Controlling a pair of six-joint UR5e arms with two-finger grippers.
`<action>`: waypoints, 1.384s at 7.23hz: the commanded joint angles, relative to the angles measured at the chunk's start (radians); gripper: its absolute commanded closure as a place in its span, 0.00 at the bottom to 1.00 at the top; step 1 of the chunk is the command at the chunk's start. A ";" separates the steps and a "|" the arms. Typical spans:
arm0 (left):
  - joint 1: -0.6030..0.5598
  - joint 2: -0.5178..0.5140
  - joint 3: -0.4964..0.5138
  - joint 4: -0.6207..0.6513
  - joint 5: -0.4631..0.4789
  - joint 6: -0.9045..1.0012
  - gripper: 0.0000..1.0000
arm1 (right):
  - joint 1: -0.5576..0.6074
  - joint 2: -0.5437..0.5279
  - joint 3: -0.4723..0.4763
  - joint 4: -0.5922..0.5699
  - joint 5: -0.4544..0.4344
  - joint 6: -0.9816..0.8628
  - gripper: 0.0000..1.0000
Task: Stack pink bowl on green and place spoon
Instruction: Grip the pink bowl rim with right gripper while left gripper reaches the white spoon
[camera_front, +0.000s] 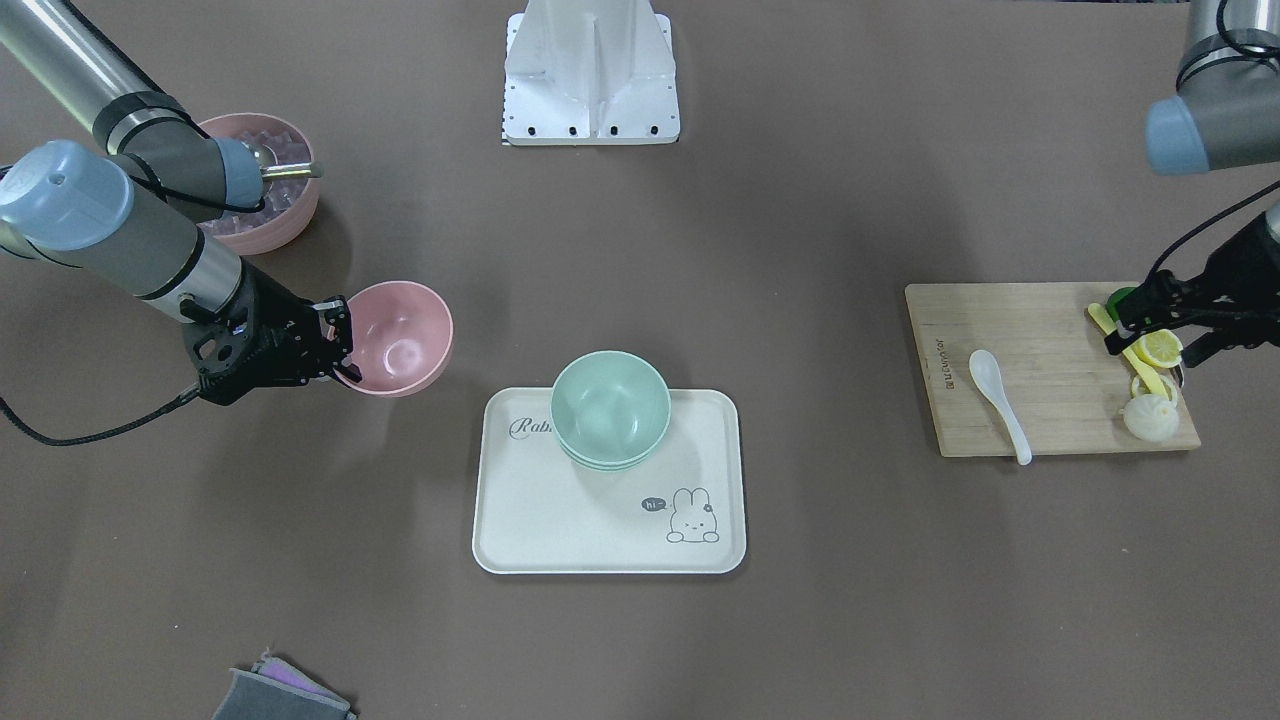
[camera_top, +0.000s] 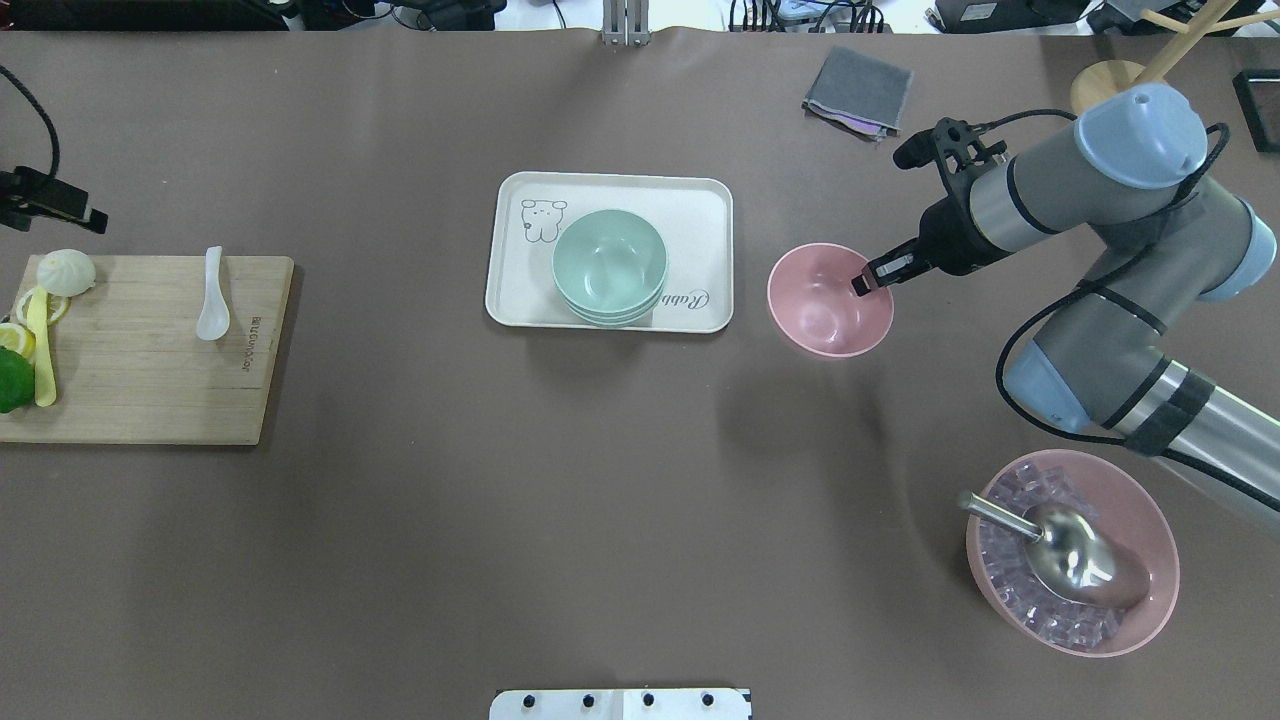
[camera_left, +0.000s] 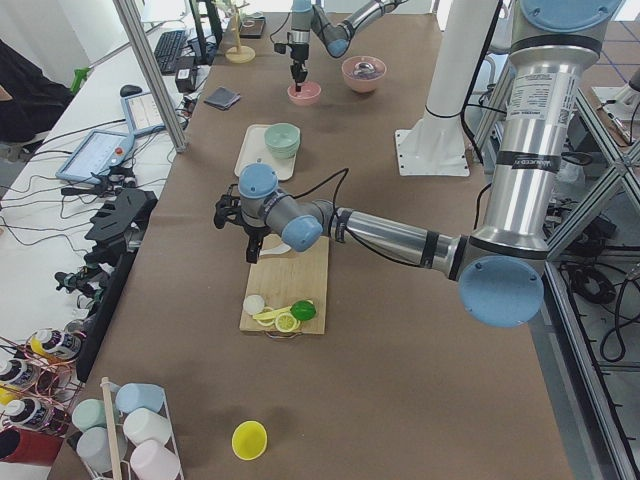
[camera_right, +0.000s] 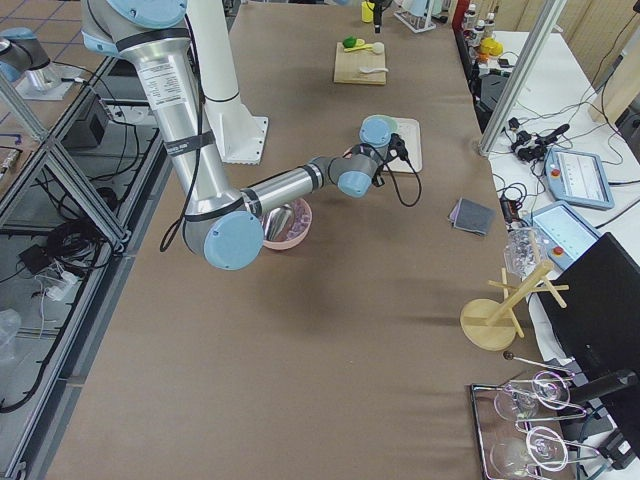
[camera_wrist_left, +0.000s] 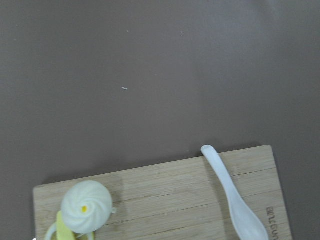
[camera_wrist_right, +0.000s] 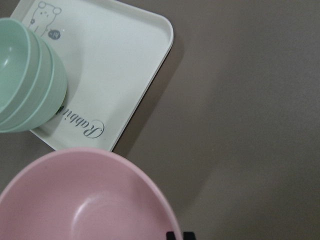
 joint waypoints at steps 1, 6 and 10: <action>0.115 -0.093 0.059 0.003 0.140 -0.156 0.02 | 0.044 0.018 -0.002 -0.017 0.014 0.009 1.00; 0.193 -0.176 0.207 0.003 0.257 -0.183 0.03 | 0.089 0.079 -0.006 -0.015 0.024 0.122 1.00; 0.227 -0.147 0.200 0.001 0.266 -0.184 0.27 | 0.089 0.084 -0.006 -0.013 0.022 0.130 1.00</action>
